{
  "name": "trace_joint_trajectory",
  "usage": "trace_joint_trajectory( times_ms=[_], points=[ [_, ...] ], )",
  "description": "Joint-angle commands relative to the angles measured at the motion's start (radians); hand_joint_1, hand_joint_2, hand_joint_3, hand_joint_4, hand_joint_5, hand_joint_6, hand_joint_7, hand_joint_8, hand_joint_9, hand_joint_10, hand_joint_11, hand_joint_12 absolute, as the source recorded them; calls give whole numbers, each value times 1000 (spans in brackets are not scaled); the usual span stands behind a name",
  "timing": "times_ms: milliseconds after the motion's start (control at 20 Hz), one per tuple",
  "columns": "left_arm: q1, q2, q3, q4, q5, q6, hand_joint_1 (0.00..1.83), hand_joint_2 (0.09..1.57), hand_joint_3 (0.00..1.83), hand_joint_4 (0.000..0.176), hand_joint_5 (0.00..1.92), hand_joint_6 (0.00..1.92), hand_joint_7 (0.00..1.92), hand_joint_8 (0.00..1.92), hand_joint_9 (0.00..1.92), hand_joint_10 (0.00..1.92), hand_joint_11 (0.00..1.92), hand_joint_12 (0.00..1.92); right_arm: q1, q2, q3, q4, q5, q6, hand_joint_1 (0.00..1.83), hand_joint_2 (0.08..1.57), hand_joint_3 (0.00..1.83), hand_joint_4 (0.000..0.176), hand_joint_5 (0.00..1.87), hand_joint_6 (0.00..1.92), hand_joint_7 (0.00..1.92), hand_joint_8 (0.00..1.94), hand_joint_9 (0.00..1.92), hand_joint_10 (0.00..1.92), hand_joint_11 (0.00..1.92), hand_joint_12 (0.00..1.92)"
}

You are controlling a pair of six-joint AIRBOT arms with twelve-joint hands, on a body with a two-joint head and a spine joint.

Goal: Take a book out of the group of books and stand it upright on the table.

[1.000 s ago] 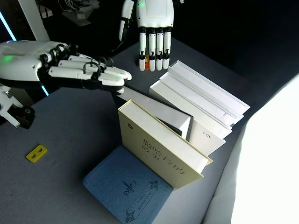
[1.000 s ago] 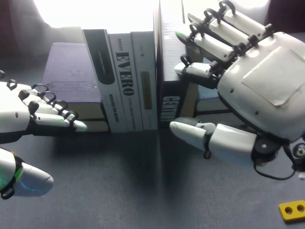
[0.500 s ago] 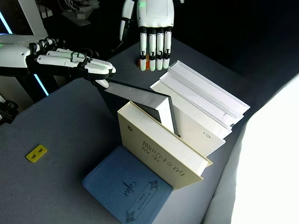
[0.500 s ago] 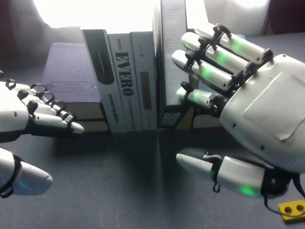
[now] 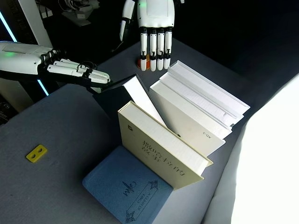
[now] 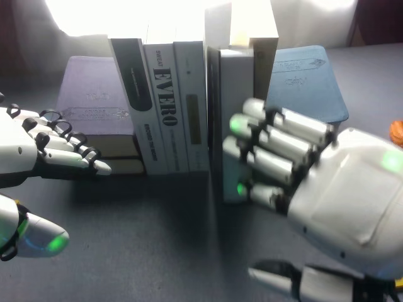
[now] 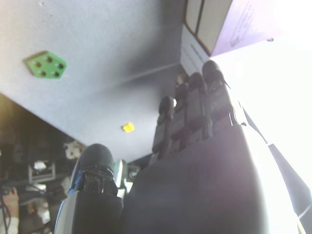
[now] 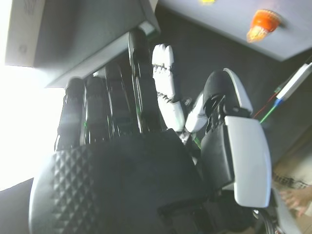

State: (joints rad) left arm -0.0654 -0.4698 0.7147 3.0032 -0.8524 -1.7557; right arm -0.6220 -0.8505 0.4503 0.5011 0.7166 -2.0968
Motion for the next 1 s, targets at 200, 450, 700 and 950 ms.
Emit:
trace_joint_trajectory(
  times_ms=[200,450,700,950],
  points=[
    [-7,0,3,9,75,-1,0,1305,0,45,67,1,103,2,88,5,0,342,-6,0,25,-21,49,-8,0,1205,0,0,748,27,148,1,0,0,0,0],
    [-7,0,2,9,75,-1,4,1304,1,45,86,4,110,1,85,1,0,363,-39,-32,82,-21,9,9,0,1206,0,0,756,28,173,8,0,0,0,0],
    [-7,0,2,9,75,-1,0,1306,1,44,73,5,116,3,93,5,0,400,-101,-55,99,-76,3,11,0,1202,0,0,765,28,178,7,0,0,0,0],
    [-7,0,2,9,75,-1,0,1305,0,38,69,1,98,0,80,3,0,396,-126,-60,99,-87,-3,15,0,1207,0,0,752,21,166,6,0,0,0,0]
  ],
)
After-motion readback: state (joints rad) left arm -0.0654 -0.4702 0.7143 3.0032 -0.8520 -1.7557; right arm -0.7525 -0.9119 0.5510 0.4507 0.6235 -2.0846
